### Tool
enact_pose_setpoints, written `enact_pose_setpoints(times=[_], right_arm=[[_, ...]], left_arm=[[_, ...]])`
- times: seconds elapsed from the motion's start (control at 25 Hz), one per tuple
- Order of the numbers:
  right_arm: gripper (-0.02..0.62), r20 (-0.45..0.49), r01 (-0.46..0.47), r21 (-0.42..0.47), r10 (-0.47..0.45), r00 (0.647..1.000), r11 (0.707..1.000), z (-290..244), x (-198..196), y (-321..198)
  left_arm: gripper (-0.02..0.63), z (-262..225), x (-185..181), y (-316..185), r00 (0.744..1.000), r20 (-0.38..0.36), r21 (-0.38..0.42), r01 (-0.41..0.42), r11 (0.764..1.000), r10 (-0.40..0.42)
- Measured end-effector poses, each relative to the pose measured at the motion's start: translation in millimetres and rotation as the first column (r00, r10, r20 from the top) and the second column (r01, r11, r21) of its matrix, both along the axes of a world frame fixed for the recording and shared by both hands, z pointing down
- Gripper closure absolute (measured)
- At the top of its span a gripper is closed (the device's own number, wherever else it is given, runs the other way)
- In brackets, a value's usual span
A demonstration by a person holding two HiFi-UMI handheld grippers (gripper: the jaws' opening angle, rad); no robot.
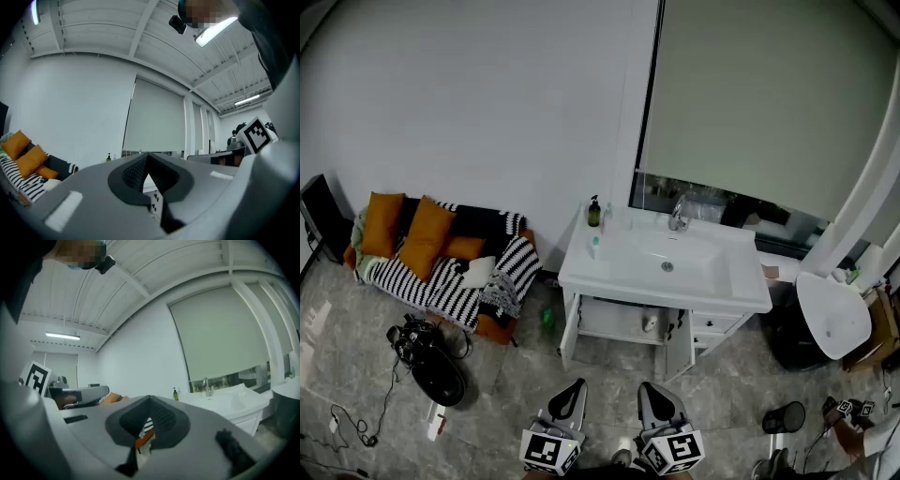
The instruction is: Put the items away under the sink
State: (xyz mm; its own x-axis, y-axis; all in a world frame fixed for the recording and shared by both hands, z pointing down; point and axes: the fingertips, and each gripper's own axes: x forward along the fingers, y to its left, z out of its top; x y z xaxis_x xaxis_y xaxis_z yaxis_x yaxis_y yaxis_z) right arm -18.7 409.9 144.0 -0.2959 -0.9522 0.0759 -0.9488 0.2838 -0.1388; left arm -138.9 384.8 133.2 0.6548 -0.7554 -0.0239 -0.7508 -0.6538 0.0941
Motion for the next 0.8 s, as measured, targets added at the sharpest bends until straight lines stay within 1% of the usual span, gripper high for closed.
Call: enact_pose_setpoints(times=[0.28,0.44,0.64,0.8], right_arm=[[0.581,-0.004,0.002,0.003,-0.002,1.000,1.000,-2.9,2.5,0.5],[0.581,-0.023,0.002,-0.004,-0.002,1.000,1.000,-1.5,4.2,0.3],[0.581,-0.007,-0.008,0.006,0.008,1.000,1.000,-2.2,15.7,3.6],[0.581,-0.004,0.005,0.001,-0.005,1.000,1.000,-0.4,26.6,5.6]], left_arm=[[0.600,-2.1,3.1,1.6,1.000,0.001,-0.004,0.008,1.000,-0.008],[0.600,-1.0,4.8,1.0,1.000,0.007,-0.010,0.015,1.000,-0.015],[0.600,0.9,15.5,4.8,1.000,0.010,-0.008,0.014,1.000,-0.014],[0.598,-0.3,26.2,7.3,0.999,0.011,-0.007,0.031,0.999,-0.031]])
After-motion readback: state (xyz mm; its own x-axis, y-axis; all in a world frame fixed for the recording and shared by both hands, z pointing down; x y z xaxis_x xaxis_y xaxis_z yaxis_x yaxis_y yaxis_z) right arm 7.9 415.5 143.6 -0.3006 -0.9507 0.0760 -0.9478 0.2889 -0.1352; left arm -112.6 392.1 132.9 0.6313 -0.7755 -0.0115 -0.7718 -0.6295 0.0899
